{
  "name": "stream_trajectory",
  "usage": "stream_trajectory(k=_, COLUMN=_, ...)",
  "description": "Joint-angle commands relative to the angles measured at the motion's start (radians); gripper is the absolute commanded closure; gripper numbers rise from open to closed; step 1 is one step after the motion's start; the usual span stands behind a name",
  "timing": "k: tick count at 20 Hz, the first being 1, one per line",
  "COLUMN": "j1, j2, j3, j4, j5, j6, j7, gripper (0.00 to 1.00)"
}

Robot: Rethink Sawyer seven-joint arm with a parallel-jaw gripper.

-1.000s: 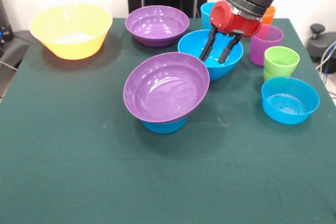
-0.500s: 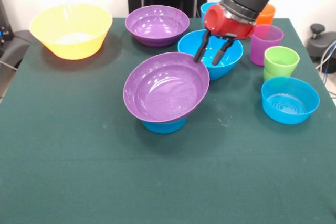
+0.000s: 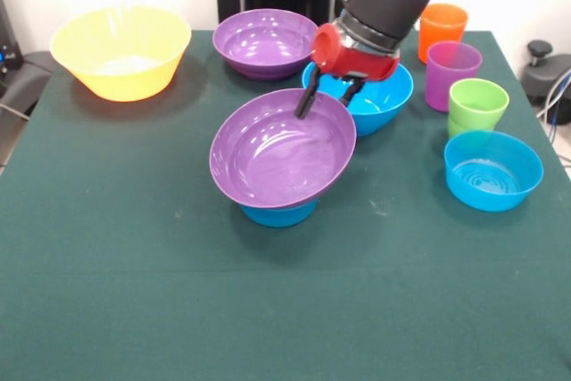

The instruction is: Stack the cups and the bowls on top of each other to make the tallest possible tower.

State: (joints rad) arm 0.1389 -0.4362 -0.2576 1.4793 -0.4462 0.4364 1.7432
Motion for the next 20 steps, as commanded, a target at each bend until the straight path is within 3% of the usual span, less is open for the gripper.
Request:
stream_trajectory(k=1, j1=-0.043, j2=0.084, j3=0.127, j4=-0.010, j5=-0.035, j6=-0.088, j7=0.039, gripper=0.00)
stream_trajectory(k=14, j1=-0.030, j2=0.108, j3=0.106, j4=-0.049, j5=-0.036, j6=-0.112, j7=0.050, gripper=0.00)
stream_trajectory(k=20, j1=-0.029, j2=0.068, j3=0.110, j4=-0.036, j5=-0.092, j6=-0.144, j7=-0.014, gripper=0.00)
